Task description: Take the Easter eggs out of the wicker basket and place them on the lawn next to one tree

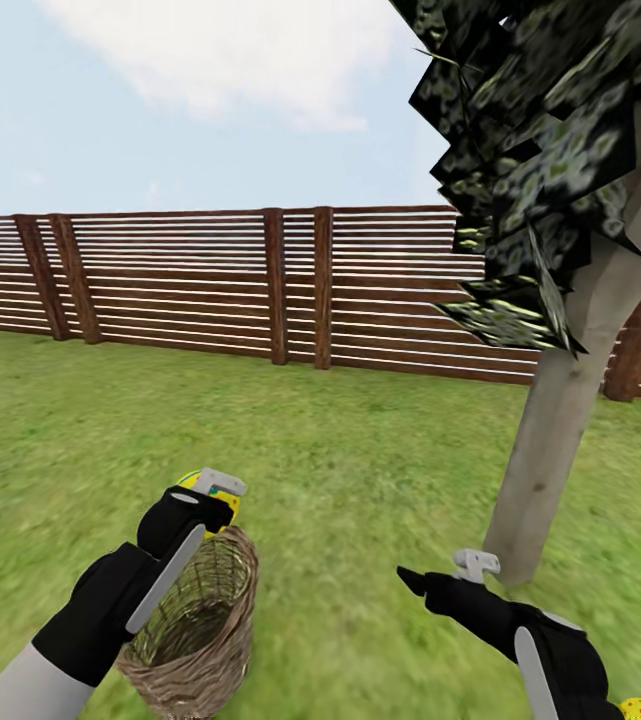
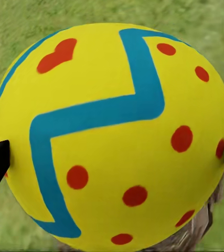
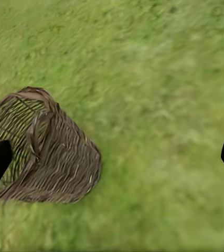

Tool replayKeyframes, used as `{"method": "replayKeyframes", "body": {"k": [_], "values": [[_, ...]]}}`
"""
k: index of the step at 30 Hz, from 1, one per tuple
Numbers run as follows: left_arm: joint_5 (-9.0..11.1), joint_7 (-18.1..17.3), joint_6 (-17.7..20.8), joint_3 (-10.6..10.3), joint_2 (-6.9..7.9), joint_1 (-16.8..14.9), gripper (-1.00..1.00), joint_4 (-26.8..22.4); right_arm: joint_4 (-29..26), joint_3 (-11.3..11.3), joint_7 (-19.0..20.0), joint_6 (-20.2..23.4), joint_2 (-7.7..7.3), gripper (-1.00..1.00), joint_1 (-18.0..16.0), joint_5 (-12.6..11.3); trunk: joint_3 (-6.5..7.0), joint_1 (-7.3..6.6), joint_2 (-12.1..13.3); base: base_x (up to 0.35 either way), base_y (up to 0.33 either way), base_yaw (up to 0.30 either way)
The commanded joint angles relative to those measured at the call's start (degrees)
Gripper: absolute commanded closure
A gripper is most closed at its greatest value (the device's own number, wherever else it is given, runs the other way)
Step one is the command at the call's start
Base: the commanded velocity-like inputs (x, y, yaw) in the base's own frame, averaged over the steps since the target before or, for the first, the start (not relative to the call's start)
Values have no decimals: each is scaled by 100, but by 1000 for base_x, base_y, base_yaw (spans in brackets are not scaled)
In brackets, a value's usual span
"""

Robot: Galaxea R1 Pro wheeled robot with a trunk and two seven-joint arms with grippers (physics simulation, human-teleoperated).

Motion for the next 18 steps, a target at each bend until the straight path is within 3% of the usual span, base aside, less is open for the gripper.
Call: {"method": "replayKeyframes", "body": {"k": [1, 8, 12, 18], "values": [[53, 63, 15, -18, 1, -2, 100, -2, -4, -11, 7, 5, 6, -100, 2, -47, 13, -26, 38, -167, 0, -2], [33, 60, 15, -20, 2, 6, 100, -34, 2, 28, 23, -54, 6, -100, 13, -54, 138, -180, 319, -33, 0, 0], [43, 333, 15, 22, 8, 6, 100, -154, 2, 36, 29, -56, 6, -100, 13, -54, 210, -268, 479, 0, 0, 0], [73, 369, 15, 36, 3, 6, 100, -306, 2, 33, 31, -56, 2, -100, 12, -54, 318, -400, 720, 0, 0, 0]]}}
